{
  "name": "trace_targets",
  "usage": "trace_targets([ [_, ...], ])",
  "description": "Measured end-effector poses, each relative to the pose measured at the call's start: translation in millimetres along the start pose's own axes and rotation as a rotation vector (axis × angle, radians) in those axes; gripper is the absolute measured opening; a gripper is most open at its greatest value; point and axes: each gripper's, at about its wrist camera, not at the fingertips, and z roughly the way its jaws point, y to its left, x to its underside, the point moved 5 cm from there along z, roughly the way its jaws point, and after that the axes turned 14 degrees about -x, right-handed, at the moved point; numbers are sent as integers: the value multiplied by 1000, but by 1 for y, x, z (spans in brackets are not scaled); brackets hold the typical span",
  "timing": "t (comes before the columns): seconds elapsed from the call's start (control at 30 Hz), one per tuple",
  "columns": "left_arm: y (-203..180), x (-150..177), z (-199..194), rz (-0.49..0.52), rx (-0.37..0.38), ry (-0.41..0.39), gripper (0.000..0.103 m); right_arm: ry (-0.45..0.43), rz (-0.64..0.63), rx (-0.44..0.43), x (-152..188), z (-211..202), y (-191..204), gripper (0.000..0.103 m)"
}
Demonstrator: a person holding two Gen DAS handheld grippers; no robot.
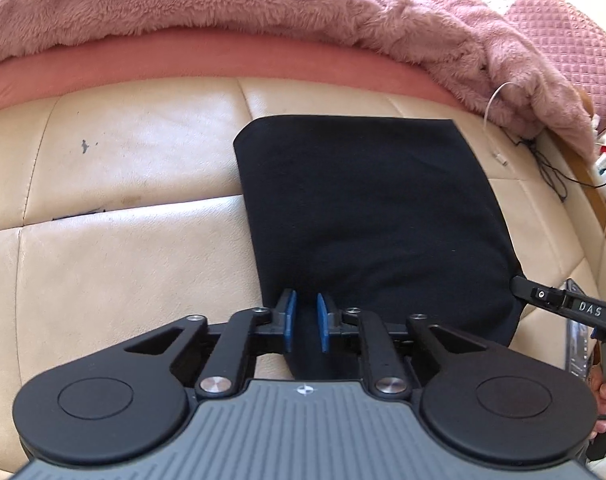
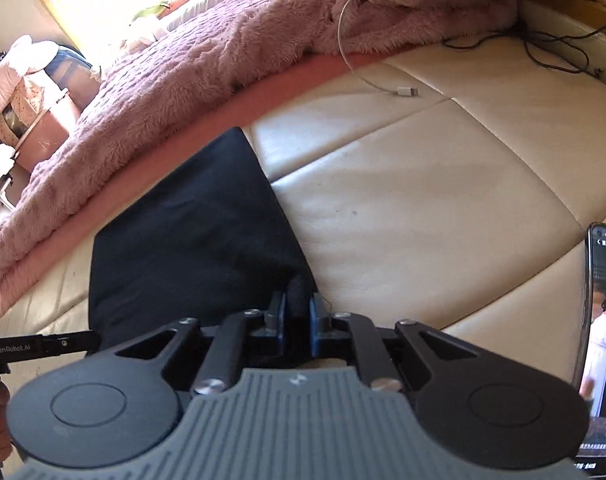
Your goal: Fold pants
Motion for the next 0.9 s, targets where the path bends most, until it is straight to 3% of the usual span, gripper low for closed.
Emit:
trace_targets([
  [0.1, 0, -2, -1, 5, -6, 8, 17, -1, -11, 12, 1, -1, -1, 9],
  [0.23, 9, -13, -14, -21, 25, -45, 18, -26, -88, 37, -11, -21, 15, 27],
  [0.4, 20, -45, -5, -14, -18, -123, 18, -99, -268, 68, -45, -29, 44, 29],
  [0.53, 21, -66, 9, -16, -39, -159, 18, -83, -353, 31, -68, 5, 62, 13],
  [0.73, 24, -83, 40, -45, -54, -146, 18, -49, -351, 44, -82, 63, 56, 7],
  [0.9, 27, -83, 61, -27, -76, -141, 22, -46, -296, 54, -75, 80, 37, 6],
])
